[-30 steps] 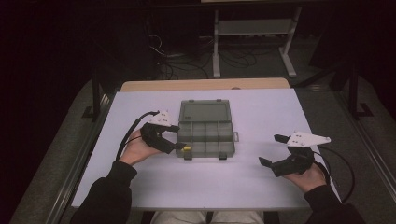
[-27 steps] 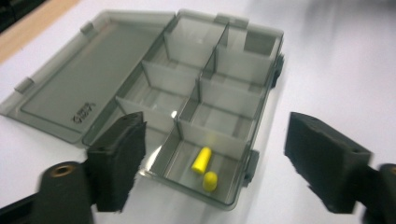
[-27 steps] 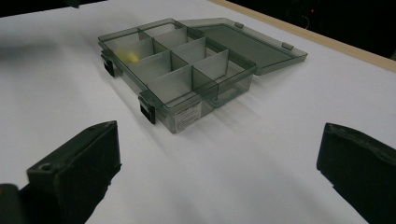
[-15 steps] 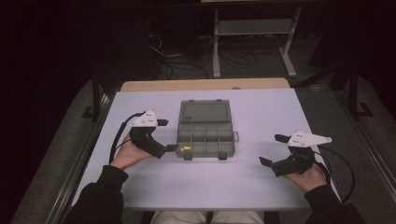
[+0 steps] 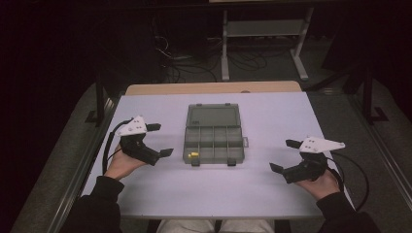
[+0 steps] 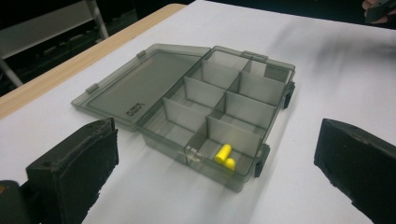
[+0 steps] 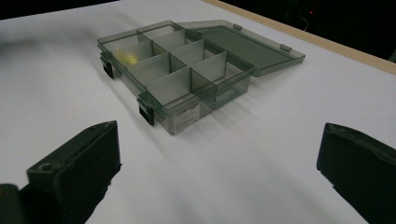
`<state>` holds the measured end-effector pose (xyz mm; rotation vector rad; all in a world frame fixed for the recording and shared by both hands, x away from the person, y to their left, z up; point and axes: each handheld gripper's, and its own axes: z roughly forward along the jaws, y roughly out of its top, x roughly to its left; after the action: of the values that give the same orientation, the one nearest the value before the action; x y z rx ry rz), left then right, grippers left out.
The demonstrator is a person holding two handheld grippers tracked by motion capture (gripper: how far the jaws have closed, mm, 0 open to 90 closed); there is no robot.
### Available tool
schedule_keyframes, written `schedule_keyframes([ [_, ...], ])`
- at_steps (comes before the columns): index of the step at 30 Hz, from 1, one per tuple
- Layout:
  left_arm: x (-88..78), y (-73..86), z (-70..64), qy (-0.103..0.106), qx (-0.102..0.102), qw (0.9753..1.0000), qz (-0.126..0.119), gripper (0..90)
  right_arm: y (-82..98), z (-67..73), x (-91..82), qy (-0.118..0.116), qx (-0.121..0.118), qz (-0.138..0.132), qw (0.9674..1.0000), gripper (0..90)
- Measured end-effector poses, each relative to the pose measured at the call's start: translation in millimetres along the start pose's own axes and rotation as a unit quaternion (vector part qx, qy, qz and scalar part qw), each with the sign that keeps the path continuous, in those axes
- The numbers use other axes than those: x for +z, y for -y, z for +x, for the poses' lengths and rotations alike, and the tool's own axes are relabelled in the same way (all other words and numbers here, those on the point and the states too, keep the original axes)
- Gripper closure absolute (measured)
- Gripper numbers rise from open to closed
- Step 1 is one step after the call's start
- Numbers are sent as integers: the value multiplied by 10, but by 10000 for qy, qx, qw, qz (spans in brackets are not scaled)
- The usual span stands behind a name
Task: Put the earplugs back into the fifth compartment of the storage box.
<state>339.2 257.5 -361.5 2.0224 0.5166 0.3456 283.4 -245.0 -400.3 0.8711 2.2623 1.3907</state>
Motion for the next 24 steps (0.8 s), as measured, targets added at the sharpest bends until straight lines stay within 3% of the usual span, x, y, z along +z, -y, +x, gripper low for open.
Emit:
schedule_keyframes([
  [14, -270, 189, 4, -241, -207, 9991, -283, 0, -1, 4, -2, 14, -13, -10, 10000, 0],
  [24, -439, 373, 2, -549, -433, 9965, -462, 0, 3, 1, 2, 26, 0, 9, 10000, 0],
])
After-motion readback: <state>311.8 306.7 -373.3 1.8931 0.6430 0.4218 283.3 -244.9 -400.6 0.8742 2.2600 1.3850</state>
